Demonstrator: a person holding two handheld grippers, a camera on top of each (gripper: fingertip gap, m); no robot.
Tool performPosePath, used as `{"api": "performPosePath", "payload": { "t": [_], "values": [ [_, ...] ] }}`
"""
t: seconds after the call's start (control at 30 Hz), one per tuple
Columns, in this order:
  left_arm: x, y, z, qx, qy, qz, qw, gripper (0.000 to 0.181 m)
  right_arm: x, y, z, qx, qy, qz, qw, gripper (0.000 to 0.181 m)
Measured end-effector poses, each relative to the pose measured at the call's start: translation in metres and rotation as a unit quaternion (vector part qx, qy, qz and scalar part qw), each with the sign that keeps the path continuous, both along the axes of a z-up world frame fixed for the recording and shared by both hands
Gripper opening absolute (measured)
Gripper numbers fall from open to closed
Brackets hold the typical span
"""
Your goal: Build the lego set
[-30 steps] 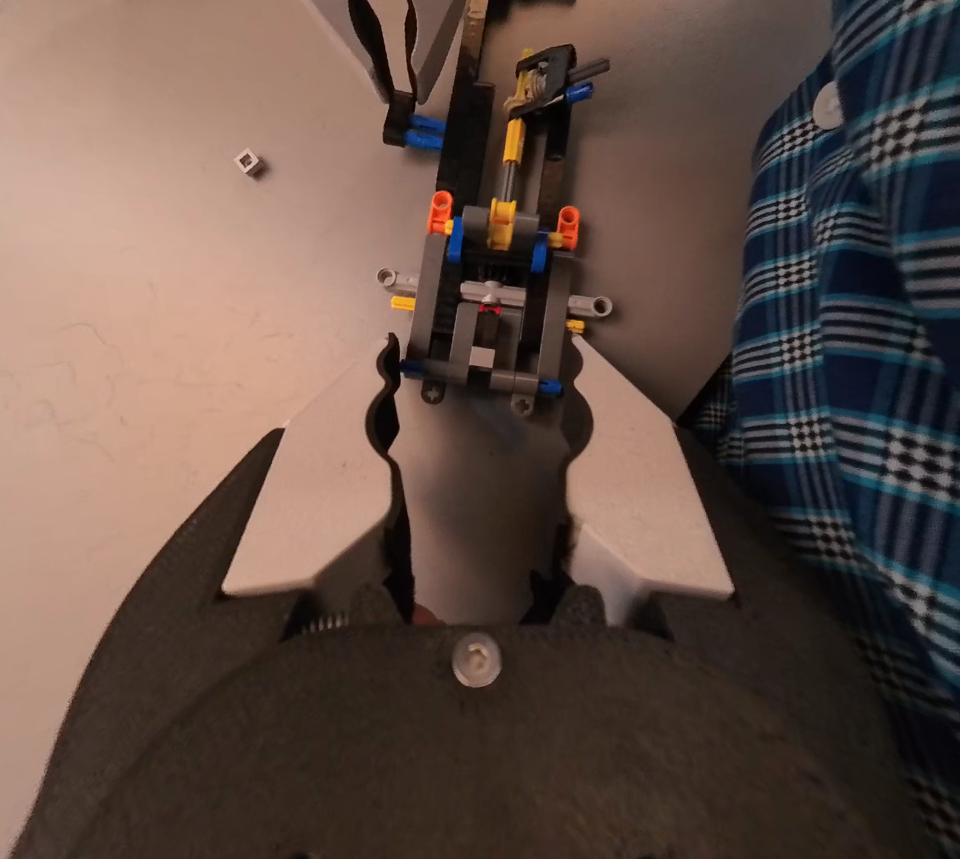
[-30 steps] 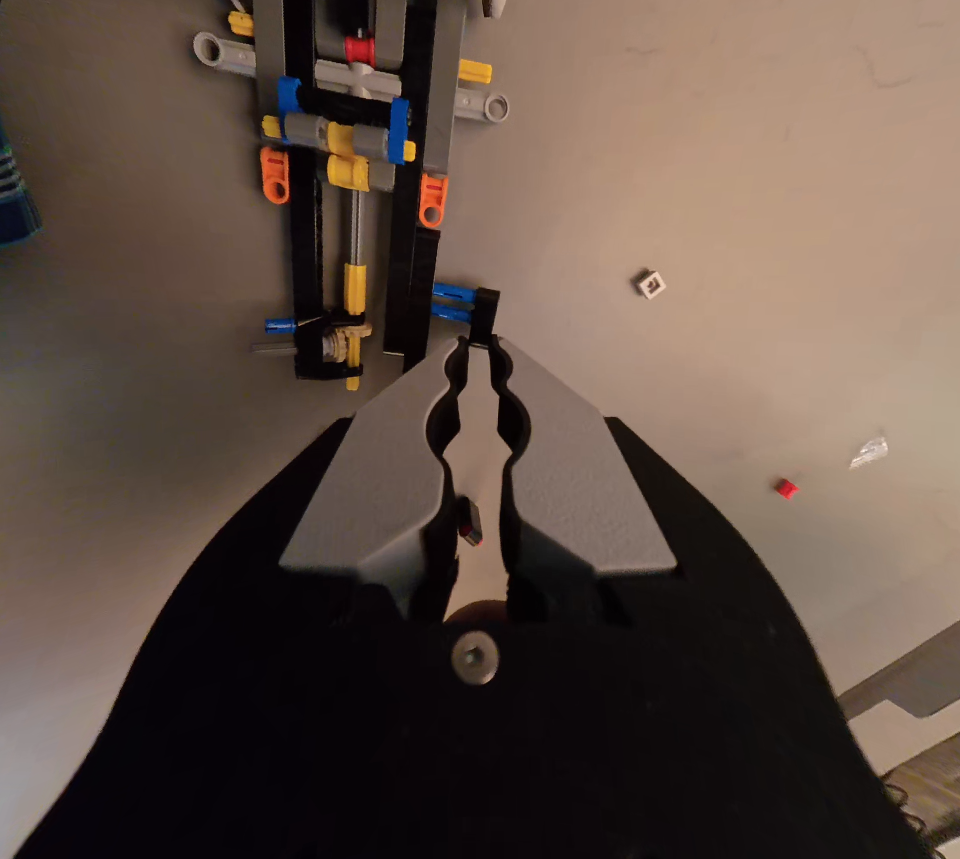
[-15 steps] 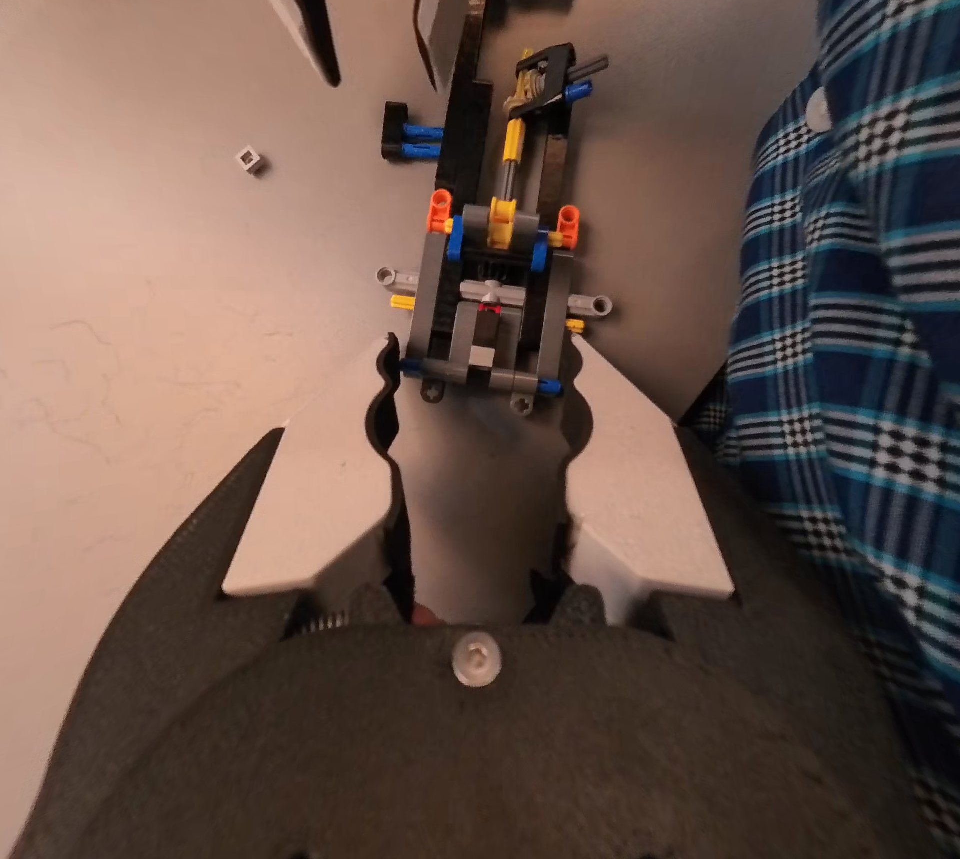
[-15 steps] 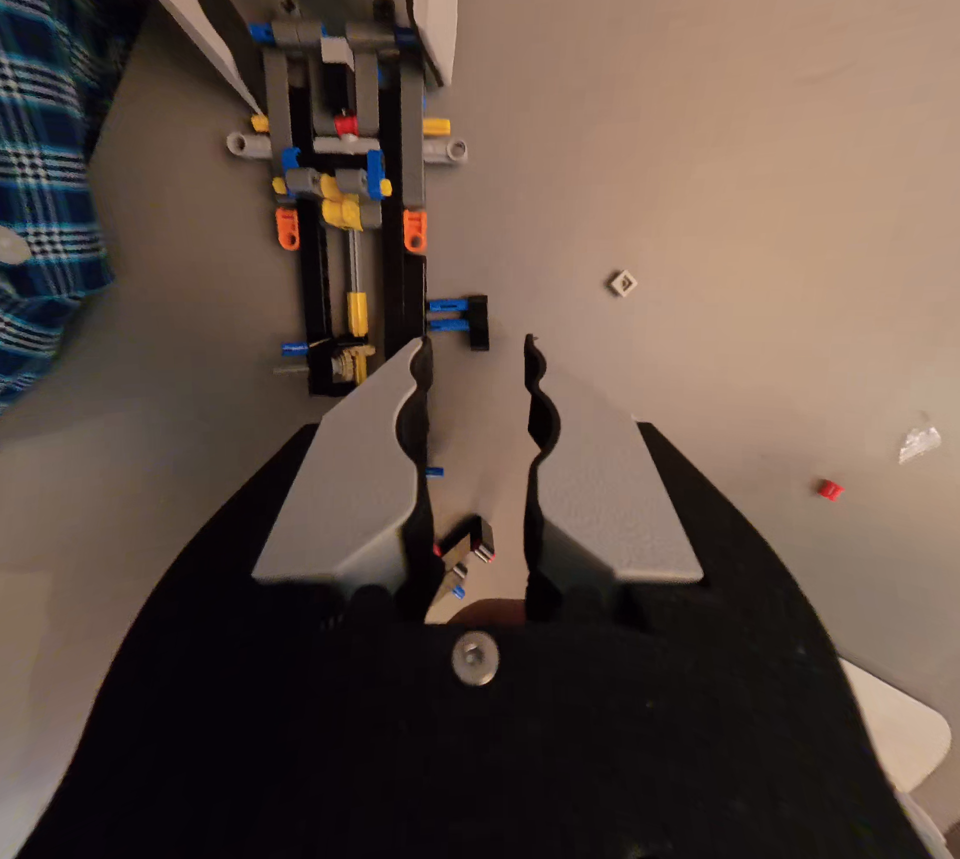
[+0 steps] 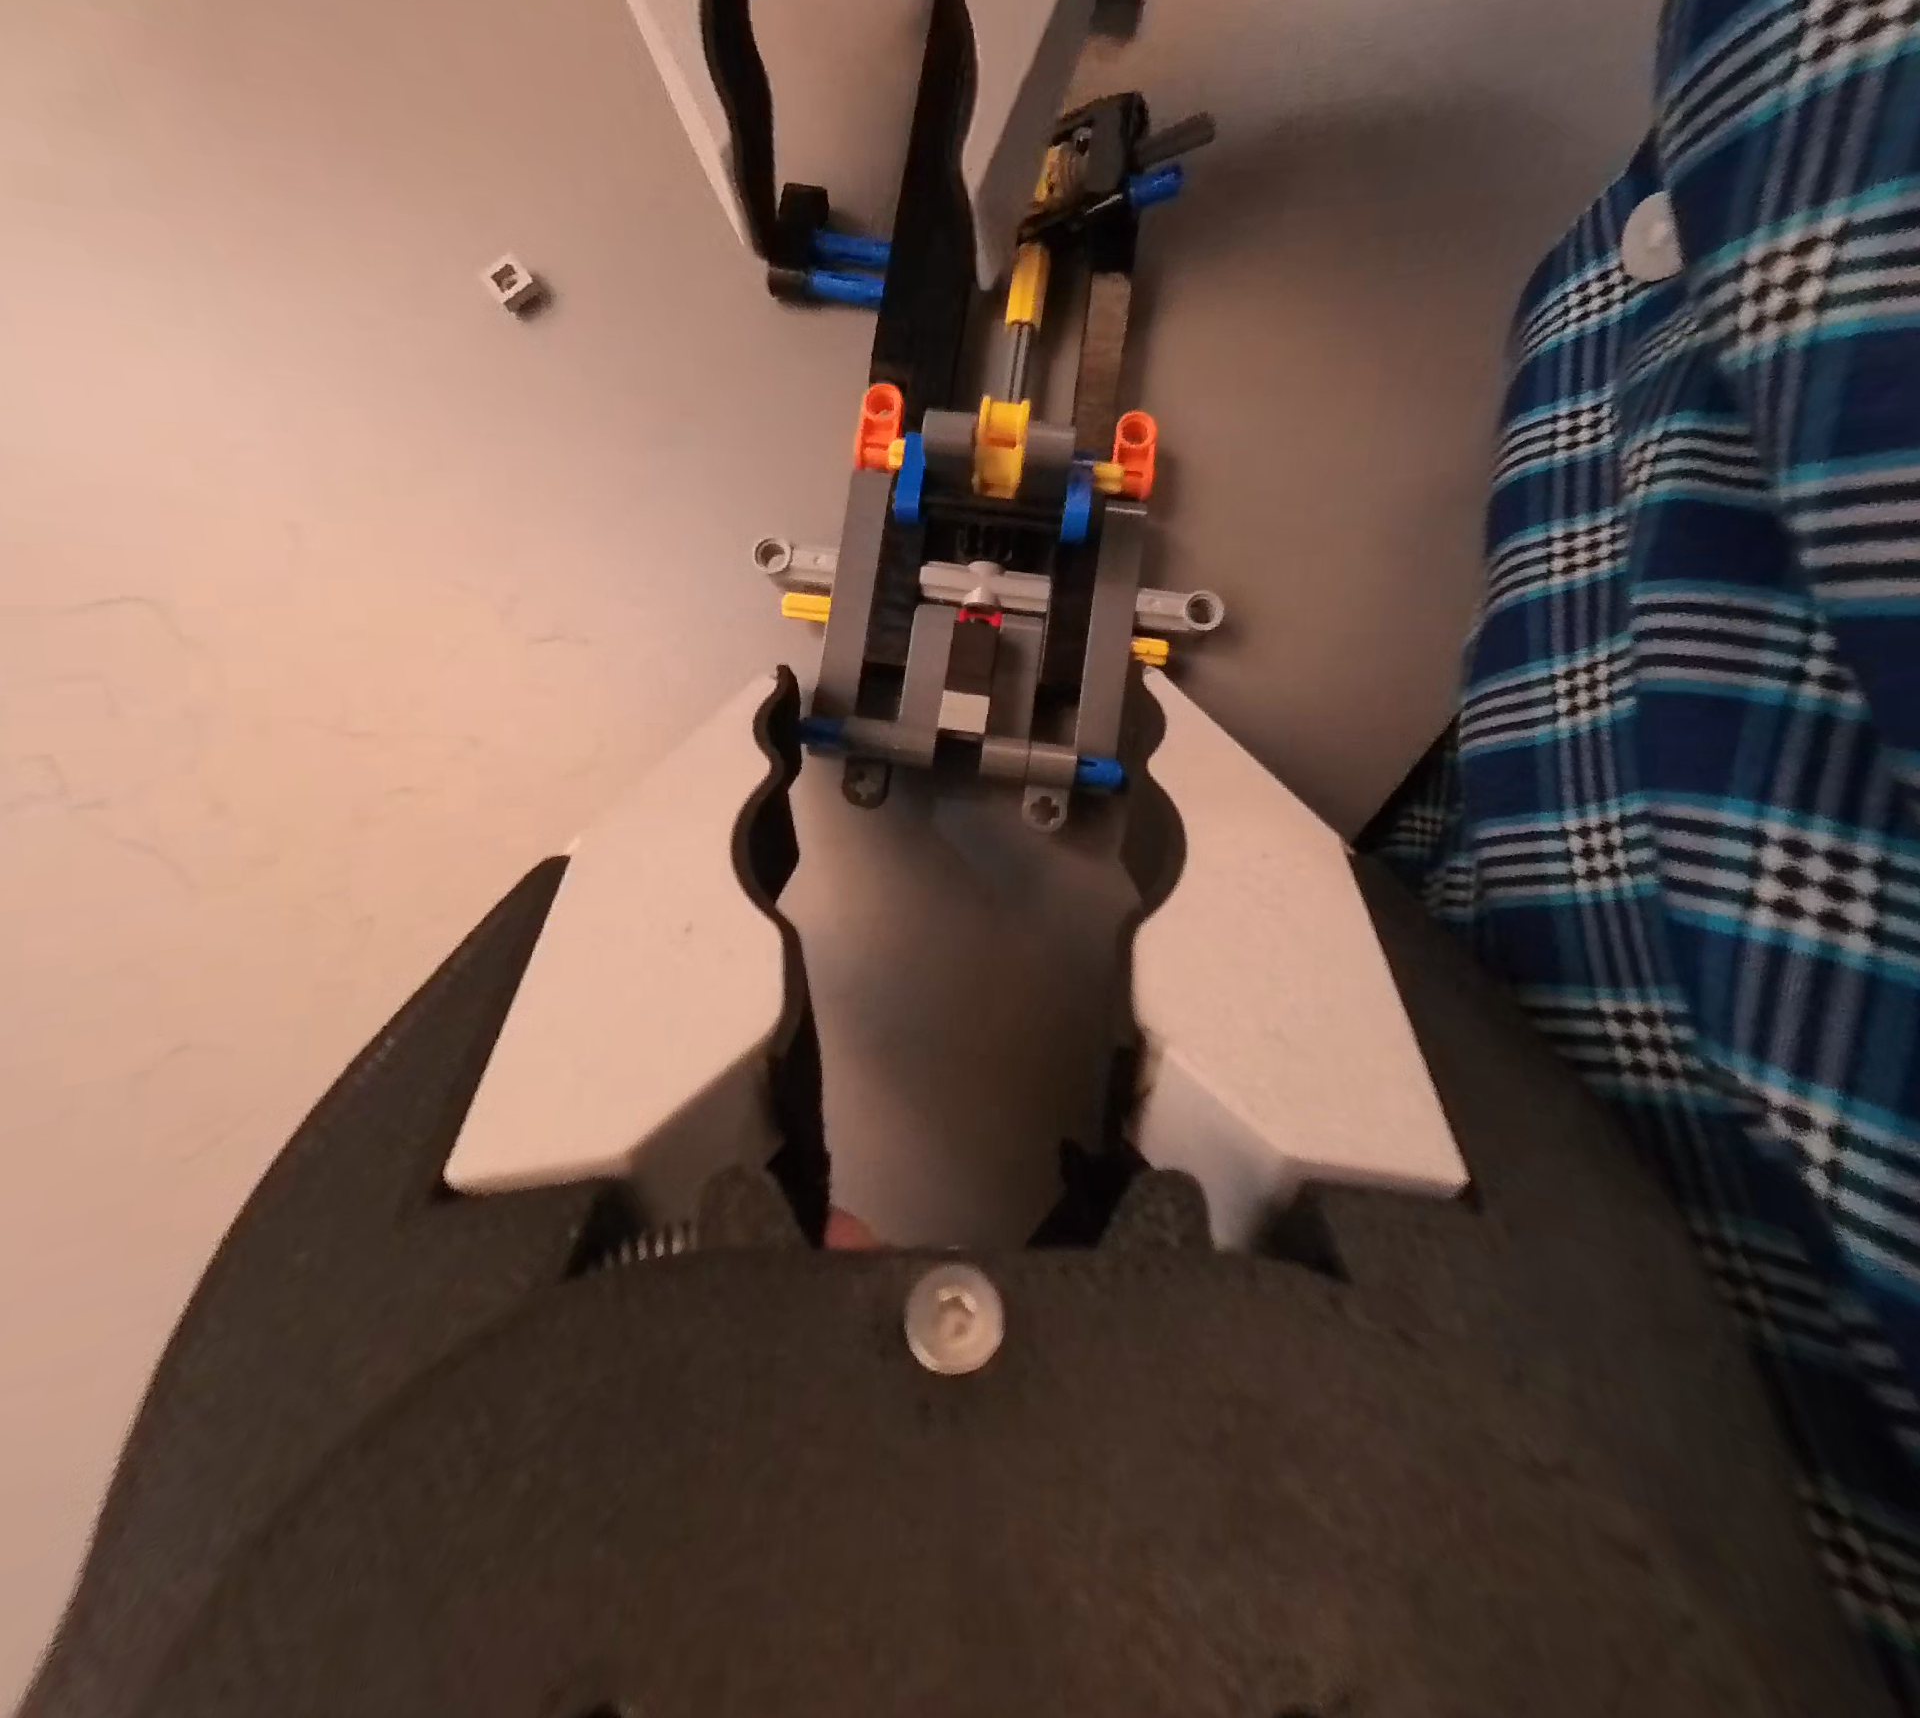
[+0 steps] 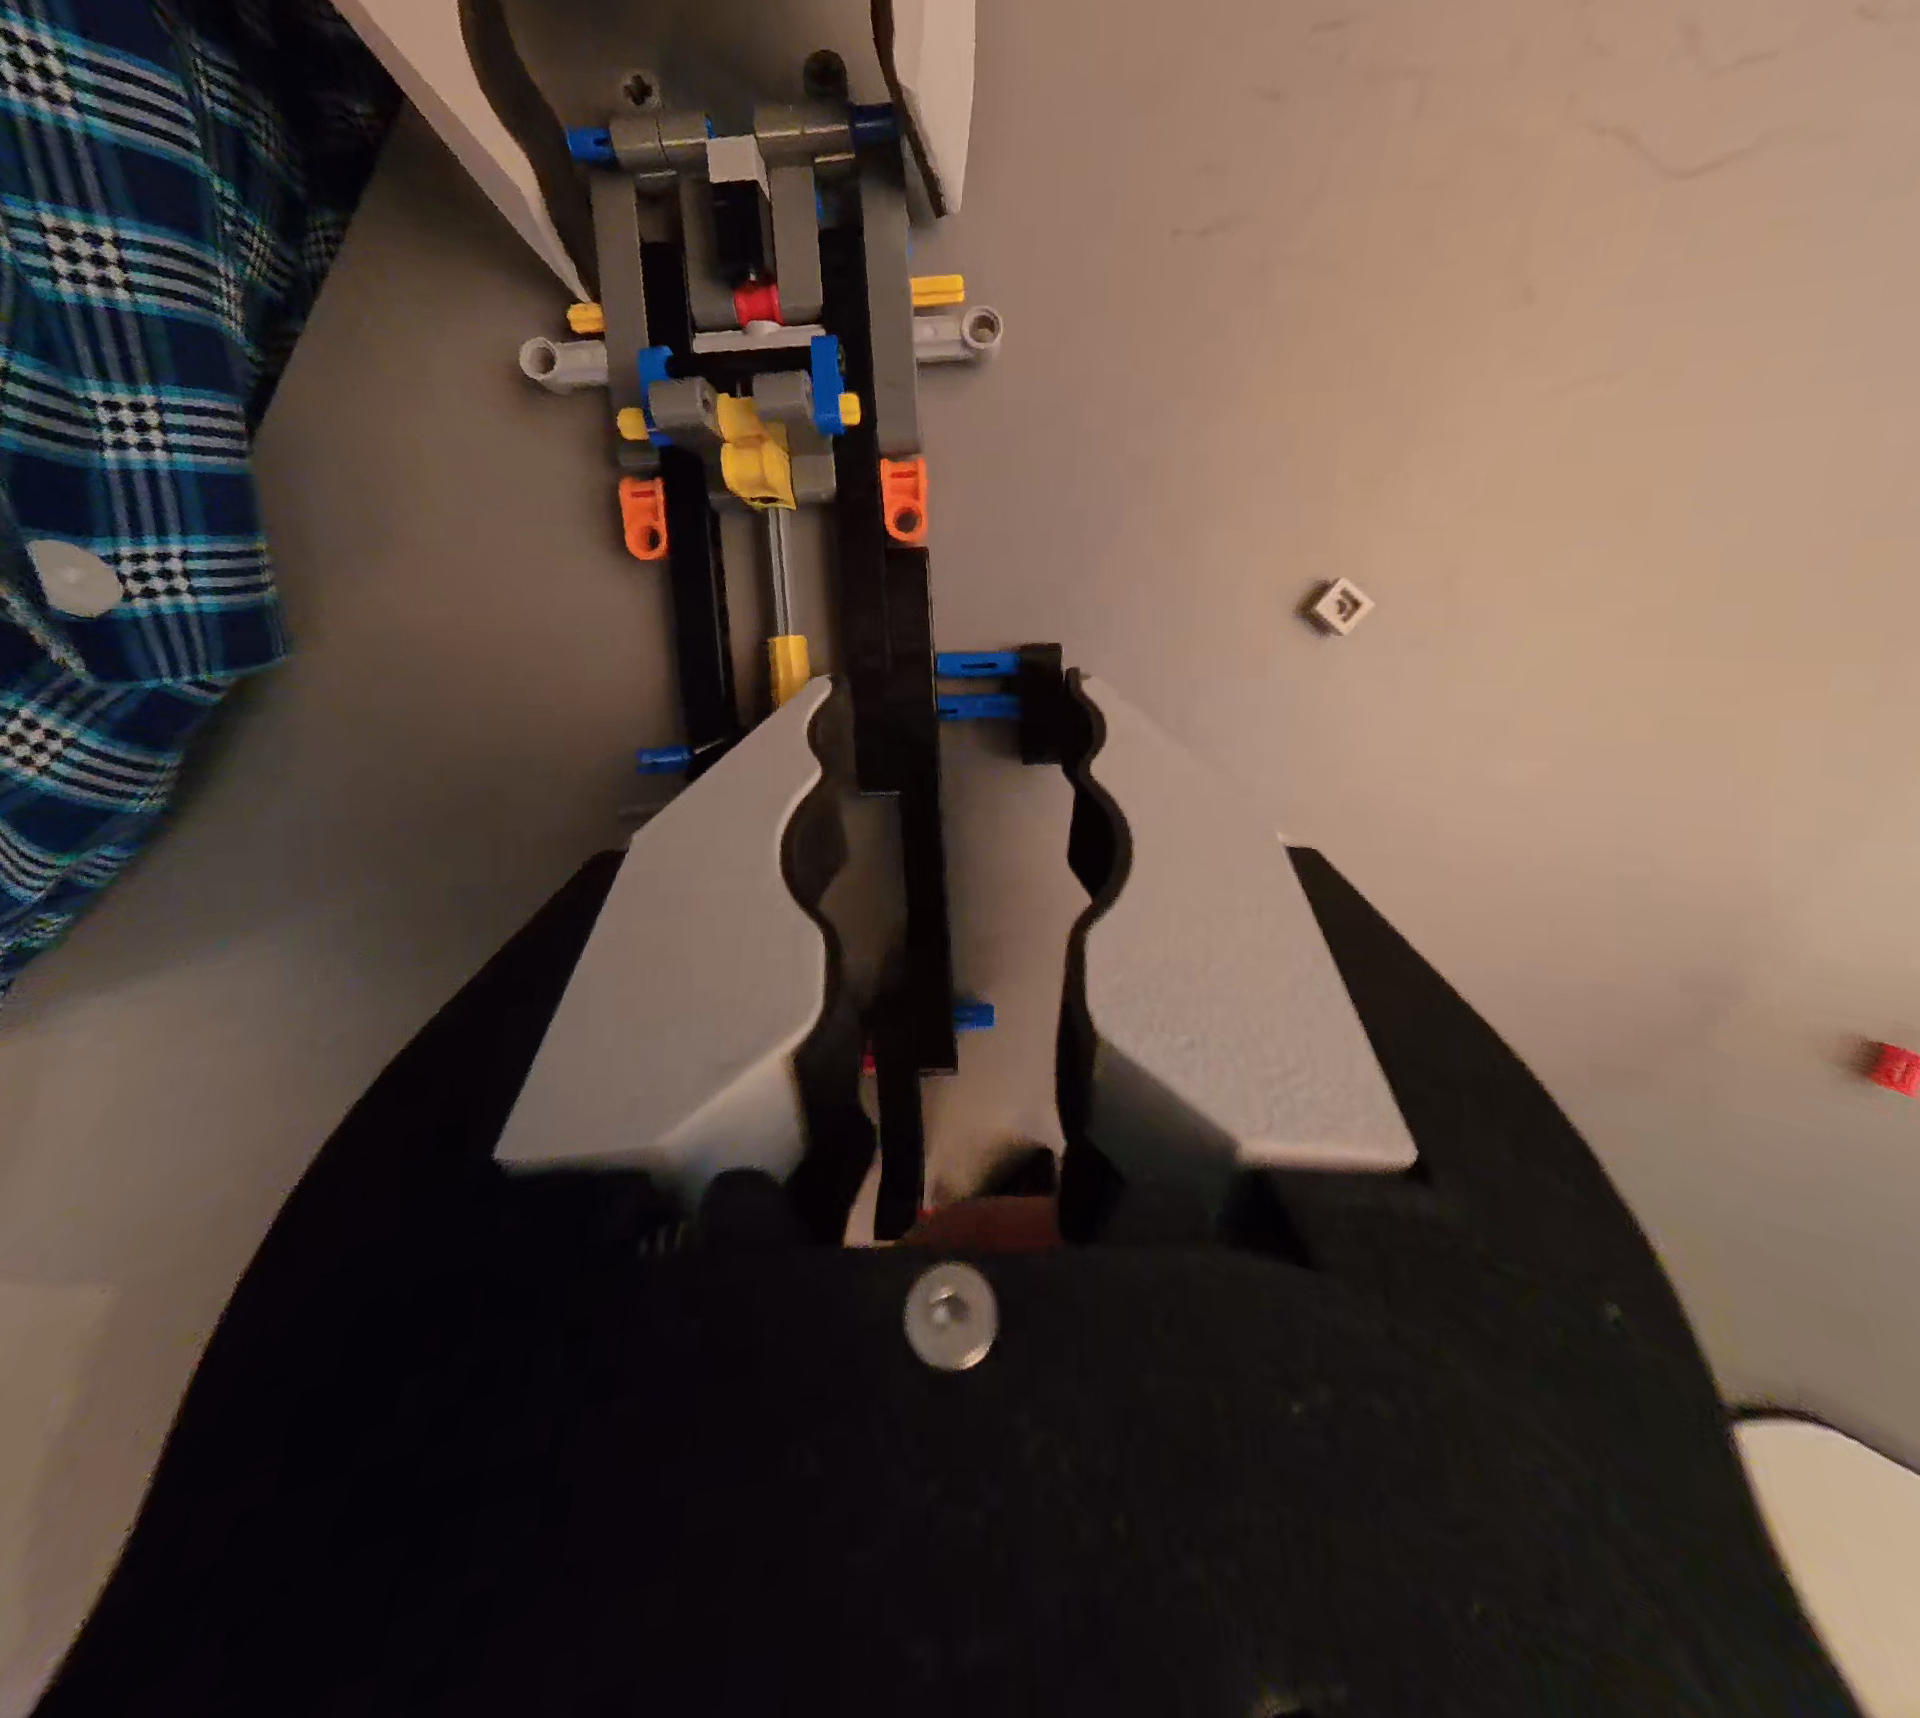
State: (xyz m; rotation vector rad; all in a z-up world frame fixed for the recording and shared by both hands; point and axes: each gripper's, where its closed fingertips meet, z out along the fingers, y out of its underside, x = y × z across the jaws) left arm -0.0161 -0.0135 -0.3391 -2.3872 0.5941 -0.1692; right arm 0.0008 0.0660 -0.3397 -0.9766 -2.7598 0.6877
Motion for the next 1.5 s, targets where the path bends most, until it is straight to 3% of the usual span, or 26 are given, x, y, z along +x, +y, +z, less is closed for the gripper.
{"api": "performPosePath", "payload": {
  "t": [0.87, 1.17, 1.37, 1.5],
  "values": [
    [-0.008, 0.002, -0.002, -0.019, -0.017, 0.017, 1.000, 0.060, -0.009, -0.001, 0.001, -0.006, 0.082, -0.012, 0.997, 0.037],
    [-0.010, 0.004, -0.002, -0.028, -0.020, 0.014, 0.999, 0.061, -0.009, 0.000, 0.004, -0.039, 0.040, -0.022, 0.998, 0.044],
    [-0.018, 0.002, 0.016, -0.026, -0.049, 0.014, 0.998, 0.060, -0.017, 0.012, 0.019, -0.084, 0.036, -0.048, 0.995, 0.023],
    [-0.014, 0.024, 0.046, 0.022, -0.065, 0.022, 0.997, 0.049, -0.019, 0.018, 0.016, -0.061, 0.037, -0.040, 0.997, 0.011]
  ]
}}
